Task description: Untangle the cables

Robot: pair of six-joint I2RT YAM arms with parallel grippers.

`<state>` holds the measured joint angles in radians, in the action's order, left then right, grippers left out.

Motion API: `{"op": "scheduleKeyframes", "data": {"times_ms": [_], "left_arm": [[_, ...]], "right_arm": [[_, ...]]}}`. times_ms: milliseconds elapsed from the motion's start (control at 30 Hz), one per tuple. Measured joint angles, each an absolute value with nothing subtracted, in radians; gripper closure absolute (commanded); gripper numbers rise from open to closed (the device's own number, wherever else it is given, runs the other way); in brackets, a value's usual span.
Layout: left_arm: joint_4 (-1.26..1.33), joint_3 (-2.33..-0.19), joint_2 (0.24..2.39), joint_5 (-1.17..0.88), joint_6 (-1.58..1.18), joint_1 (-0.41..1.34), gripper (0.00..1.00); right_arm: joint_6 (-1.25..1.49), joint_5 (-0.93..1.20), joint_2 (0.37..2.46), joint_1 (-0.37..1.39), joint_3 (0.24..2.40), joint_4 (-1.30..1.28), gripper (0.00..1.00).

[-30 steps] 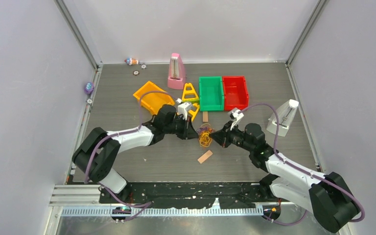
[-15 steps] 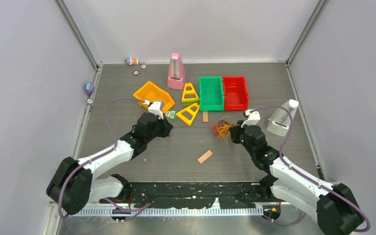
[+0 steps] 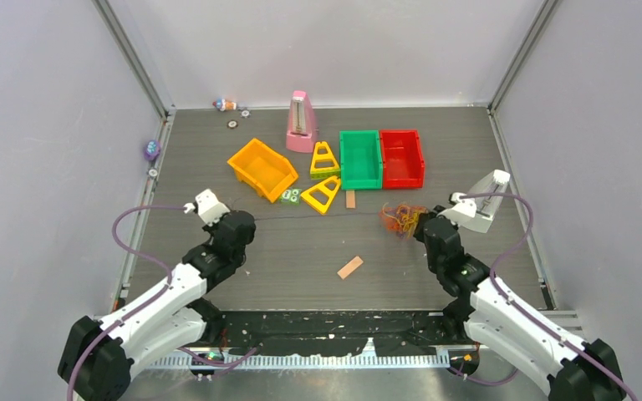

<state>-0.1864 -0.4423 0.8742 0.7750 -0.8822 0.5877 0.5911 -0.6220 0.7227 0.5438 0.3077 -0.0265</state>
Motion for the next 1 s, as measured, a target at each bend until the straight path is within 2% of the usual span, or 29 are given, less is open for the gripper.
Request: {"op": "scheduleKeyframes", "data": {"times_ms": [333, 467, 500, 533, 600, 633, 700, 800, 1000], "left_arm": [[-0.483, -0.504, 0.907, 1.021, -1.097, 0.586, 1.0], [-0.462, -0.509, 0.917, 1.014, -1.026, 0.586, 1.0], [-0.424, -0.508, 0.921, 0.983, -0.957, 0.585, 0.93], [-0.345, -0.502, 0.923, 0.902, -0.856, 0.583, 0.75], [-0.158, -0.464, 0.921, 0.707, -0.673, 0.584, 0.32], [-0.075, -0.436, 0.918, 0.624, -0.622, 0.587, 0.21], [0.104, -0.355, 0.906, 0.435, -0.52, 0.596, 0.14], [0.218, -0.31, 0.924, 0.233, -0.434, 0.603, 0.06], [0.375, -0.326, 0.98, -0.002, -0.333, 0.635, 0.04]], "right_arm": [[0.717, -0.825, 0.533, 0.541, 0.245, -0.128, 0.95], [0.71, -0.828, 0.501, 0.541, 0.227, -0.126, 0.95], [0.694, -0.816, 0.501, 0.541, 0.219, -0.105, 0.95], [0.669, -0.791, 0.504, 0.54, 0.213, -0.08, 0.95], [0.604, -0.709, 0.516, 0.539, 0.199, -0.017, 0.95], [0.567, -0.657, 0.527, 0.538, 0.194, 0.015, 0.95], [0.506, -0.553, 0.548, 0.538, 0.188, 0.075, 0.95], [0.445, -0.427, 0.57, 0.538, 0.185, 0.136, 0.95], [0.385, -0.17, 0.575, 0.537, 0.186, 0.212, 0.95]]}}
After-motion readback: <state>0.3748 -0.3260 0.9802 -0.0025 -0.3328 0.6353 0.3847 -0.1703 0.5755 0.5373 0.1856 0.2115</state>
